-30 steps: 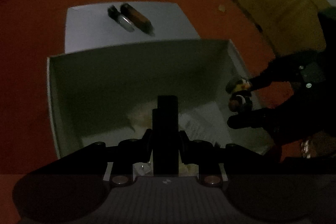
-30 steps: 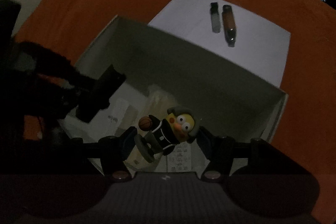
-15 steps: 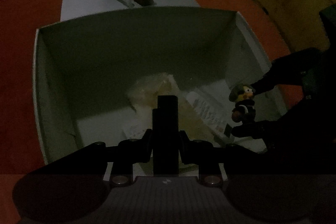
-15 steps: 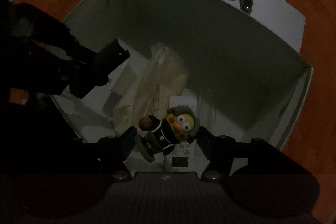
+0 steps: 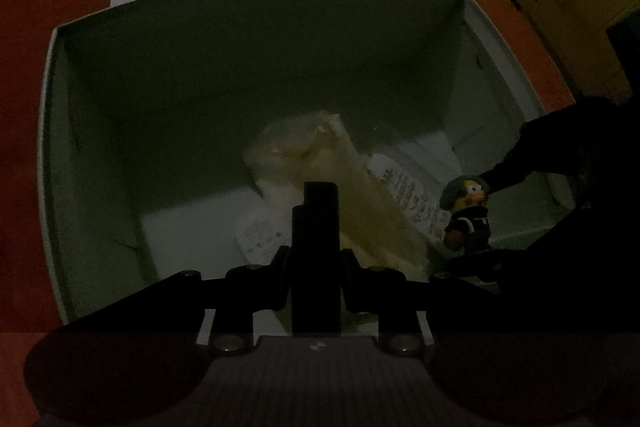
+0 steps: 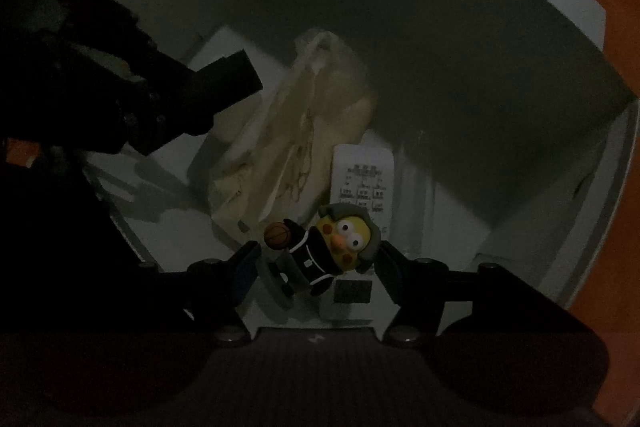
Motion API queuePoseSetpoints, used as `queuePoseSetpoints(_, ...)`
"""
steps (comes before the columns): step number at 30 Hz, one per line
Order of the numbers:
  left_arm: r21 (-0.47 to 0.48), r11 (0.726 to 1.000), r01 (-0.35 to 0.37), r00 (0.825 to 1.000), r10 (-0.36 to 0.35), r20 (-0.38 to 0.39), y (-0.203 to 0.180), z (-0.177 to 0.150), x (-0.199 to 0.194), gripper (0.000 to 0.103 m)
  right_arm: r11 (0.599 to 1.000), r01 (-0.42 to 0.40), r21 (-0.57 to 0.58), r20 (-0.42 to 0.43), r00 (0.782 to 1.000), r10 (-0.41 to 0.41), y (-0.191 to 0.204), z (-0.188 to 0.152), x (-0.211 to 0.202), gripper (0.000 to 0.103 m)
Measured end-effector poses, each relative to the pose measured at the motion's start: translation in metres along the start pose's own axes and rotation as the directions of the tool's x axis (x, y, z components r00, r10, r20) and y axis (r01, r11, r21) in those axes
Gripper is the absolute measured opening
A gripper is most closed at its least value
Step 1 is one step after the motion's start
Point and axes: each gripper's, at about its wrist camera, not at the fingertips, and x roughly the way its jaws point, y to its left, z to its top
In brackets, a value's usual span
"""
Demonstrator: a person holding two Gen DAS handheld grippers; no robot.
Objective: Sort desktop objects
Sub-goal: 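Lower the black marker with left tool while right tool lowers the figurine into the box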
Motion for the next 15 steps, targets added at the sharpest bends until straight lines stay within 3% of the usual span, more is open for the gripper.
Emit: queuePoseSetpoints(15,-0.014,1.000,-0.010,0.999,0.010,0.033,-0.001,0.012,0.000,0.021,0.998,0.064,-0.026,0.071,0.996,-0.062,-0.002,0.013,-0.007,0.065)
